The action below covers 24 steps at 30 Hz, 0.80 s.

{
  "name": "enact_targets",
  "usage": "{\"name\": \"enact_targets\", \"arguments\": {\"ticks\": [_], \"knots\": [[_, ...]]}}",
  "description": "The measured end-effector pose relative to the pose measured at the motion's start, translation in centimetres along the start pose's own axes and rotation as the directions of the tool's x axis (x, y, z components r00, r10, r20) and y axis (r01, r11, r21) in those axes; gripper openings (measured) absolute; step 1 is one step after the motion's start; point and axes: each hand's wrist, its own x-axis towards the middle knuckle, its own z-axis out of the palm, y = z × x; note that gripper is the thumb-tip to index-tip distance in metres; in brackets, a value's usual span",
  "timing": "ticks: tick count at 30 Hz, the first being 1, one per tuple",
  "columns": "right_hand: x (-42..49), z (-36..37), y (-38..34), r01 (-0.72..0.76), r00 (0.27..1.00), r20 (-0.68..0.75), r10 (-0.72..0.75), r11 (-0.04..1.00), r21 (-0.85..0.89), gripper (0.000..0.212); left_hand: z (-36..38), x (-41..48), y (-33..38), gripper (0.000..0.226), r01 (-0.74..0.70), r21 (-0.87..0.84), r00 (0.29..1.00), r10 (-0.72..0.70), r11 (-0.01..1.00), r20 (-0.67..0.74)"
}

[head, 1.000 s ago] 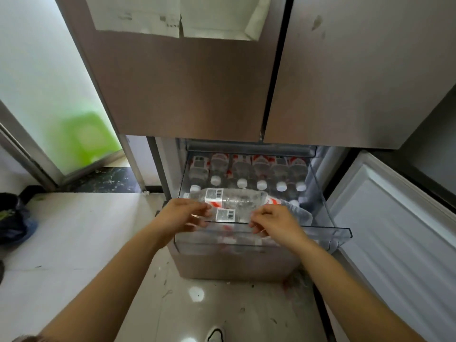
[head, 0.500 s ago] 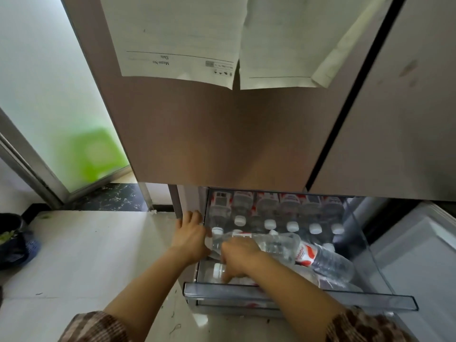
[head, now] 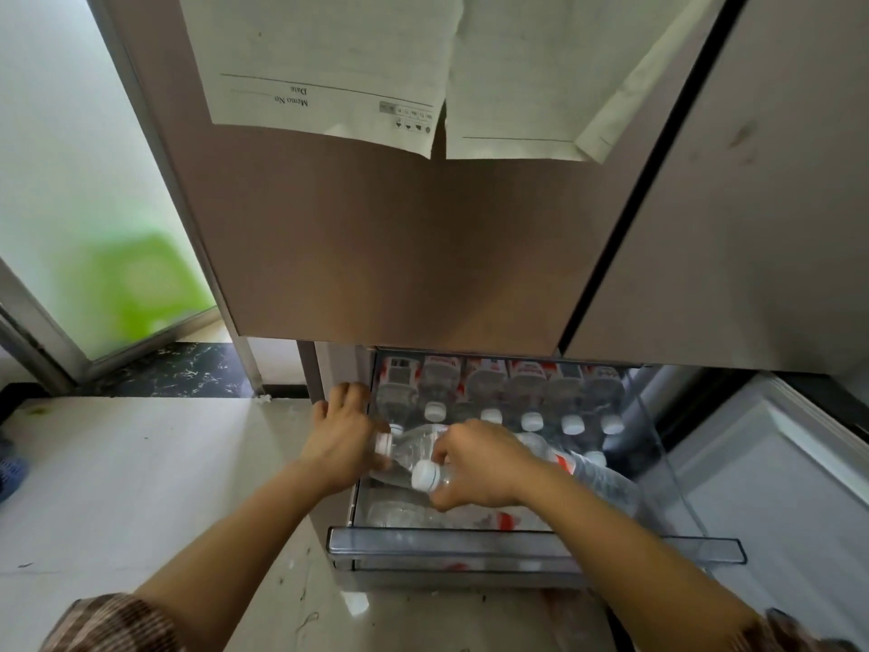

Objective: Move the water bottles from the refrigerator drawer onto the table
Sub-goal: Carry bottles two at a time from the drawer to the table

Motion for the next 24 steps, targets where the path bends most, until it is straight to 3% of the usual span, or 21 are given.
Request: {"name": "enact_targets", "arguments": {"ticks": [4, 8, 10, 14, 17, 20, 24], "knots": [[-2.8, -2.0, 1.2, -0.014, 0.990, -0.136, 0.021, 0.998, 0.054, 0.031, -2.8, -0.6, 0.7, 0.039, -0.071, -0.322, 0.997, 0.065, 0.944, -0.028], [-5.8, -3.5, 2.8, -0.021, 0.972, -0.224, 0.071, 0.976, 0.219, 0.026, -4.5, -1.3, 4.5, 0.025, -0.035, -0.701, 0.998, -0.007, 0.713, -0.057], [-6.9, -3.6, 3.4, -0.003, 0.969, -0.235, 0.070, 0.962, 0.274, 0.022, -4.9, -1.7, 6.2, 0.029, -0.009, -0.784, 0.994, -0.082, 0.620, -0.076], [-8.8, -2.9, 4.6, 0.011, 0.934, -0.336, 0.122, 0.929, 0.370, 0.021, -4.5, -2.3, 8.7, 0.032, -0.013, -0.729, 0.968, -0.174, 0.685, -0.181], [-10.3, -2.8, 5.8, 0.004, 0.855, -0.459, 0.242, 0.881, 0.473, 0.020, -4.6, -3.2, 10.8, 0.033, -0.037, -0.763, 0.930, -0.257, 0.645, -0.263], [-11.7, -3.4, 6.4, 0.037, 0.774, -0.538, 0.336, 0.823, 0.567, 0.019, -6.1, -4.2, 13.5, 0.035, -0.138, -0.695, 0.886, -0.226, 0.706, -0.405], [-12.4, -5.1, 4.2, 0.134, 0.763, -0.590, 0.264, 0.828, 0.544, 0.020, -8.9, -7.0, 13.8, 0.039, -0.179, -0.623, 0.808, -0.247, 0.762, -0.535]]}}
